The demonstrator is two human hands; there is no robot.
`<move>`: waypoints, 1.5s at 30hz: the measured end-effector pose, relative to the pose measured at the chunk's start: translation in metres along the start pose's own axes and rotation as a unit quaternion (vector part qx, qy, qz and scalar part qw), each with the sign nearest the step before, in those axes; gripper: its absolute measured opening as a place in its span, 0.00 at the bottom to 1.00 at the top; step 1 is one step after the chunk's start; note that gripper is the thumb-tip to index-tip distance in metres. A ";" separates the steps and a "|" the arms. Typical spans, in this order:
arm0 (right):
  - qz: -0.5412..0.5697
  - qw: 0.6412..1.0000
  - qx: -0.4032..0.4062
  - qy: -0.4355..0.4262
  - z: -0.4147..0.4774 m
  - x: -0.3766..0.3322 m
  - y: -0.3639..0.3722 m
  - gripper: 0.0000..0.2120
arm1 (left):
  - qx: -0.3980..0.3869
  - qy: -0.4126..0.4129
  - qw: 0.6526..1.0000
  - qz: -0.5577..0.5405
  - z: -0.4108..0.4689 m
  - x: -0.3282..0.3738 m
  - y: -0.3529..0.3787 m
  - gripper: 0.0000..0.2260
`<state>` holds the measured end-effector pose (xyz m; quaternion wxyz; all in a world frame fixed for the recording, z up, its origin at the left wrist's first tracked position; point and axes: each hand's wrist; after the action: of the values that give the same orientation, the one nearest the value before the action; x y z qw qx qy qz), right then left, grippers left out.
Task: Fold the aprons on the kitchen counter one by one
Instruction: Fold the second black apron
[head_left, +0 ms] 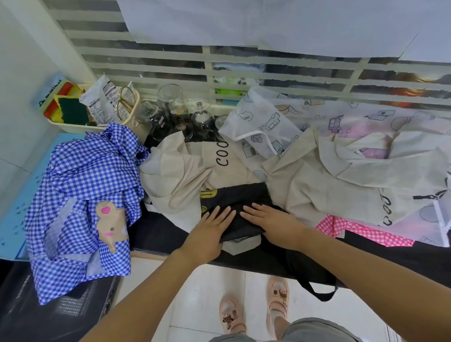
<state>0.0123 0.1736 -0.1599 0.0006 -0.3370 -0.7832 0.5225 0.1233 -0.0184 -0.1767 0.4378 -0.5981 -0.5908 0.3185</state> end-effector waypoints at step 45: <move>0.488 0.865 0.121 -0.009 -0.070 0.015 -0.155 0.11 | 0.086 0.034 0.790 -0.607 0.031 0.053 -0.237 0.17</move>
<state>-0.0566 0.2037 -0.0070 -0.2210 -0.6685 -0.4497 0.5495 -0.0011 0.0187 0.0307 0.6103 -0.0870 -0.7872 0.0165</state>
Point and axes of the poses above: each hand's wrist, its own z-axis towards the middle knuckle, its own y-axis out of the palm, x = y × z, and after that the axes turned 5 degrees about z, right-handed
